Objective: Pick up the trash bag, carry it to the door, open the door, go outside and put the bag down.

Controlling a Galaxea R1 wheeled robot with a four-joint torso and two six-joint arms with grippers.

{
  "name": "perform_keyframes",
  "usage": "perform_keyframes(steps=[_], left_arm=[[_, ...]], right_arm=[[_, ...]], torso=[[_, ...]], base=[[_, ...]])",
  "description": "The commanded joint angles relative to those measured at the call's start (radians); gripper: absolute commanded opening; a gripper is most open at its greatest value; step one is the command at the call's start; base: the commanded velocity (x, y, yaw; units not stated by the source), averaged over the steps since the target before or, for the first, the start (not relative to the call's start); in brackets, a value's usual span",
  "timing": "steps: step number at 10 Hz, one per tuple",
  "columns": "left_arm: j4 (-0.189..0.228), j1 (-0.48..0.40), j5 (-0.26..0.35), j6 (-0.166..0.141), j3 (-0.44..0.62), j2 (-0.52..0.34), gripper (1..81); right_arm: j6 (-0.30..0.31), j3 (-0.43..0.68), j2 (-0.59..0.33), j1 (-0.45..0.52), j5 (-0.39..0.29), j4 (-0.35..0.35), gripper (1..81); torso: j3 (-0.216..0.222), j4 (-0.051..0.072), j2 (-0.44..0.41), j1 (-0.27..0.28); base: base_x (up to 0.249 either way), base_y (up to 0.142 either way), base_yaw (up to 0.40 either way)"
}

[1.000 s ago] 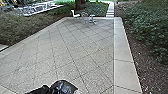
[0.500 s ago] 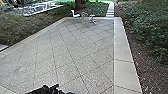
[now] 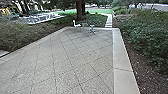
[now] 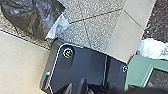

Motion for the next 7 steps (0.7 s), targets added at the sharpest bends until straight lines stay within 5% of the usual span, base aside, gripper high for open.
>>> perform_keyframes(steps=[1, 2, 4, 6, 7], left_arm=[[0.067, 0.102, -0.028, 0.069, -0.009, 0.046, 81.1], [0.067, 0.15, -0.028, 0.11, -0.009, 0.062, 81.1], [0.066, 0.255, -0.057, 0.204, -0.012, 0.095, 81.1], [0.066, 0.335, -0.094, 0.265, -0.012, 0.114, 81.1], [0.066, 0.357, -0.096, 0.281, -0.009, 0.115, 81.1]], right_arm=[[-0.005, 0.011, 0.006, 0.018, -0.07, 0.004, 81.1], [-0.004, 0.011, 0.007, 0.018, -0.07, 0.004, 81.1], [0.001, 0.009, 0.006, 0.02, -0.06, 0.005, 81.1], [0.003, 0.009, 0.006, 0.02, -0.059, 0.005, 81.1], [0.004, 0.009, 0.007, 0.021, -0.059, 0.007, 81.1]], torso=[[-0.004, -0.001, 0.0, 0.0], [0.02, 0.004, 0.0, -0.001], [0.033, -0.034, -0.001, -0.001], [0.029, -0.109, -0.002, -0.002], [0.029, -0.135, -0.002, -0.002]], base=[[0.0, 0.0, 0.0], [0.0, 0.0, 0.0], [0.0, 0.0, 0.0], [0.0, 0.0, 0.0], [0.0, 0.0, 0.0]])
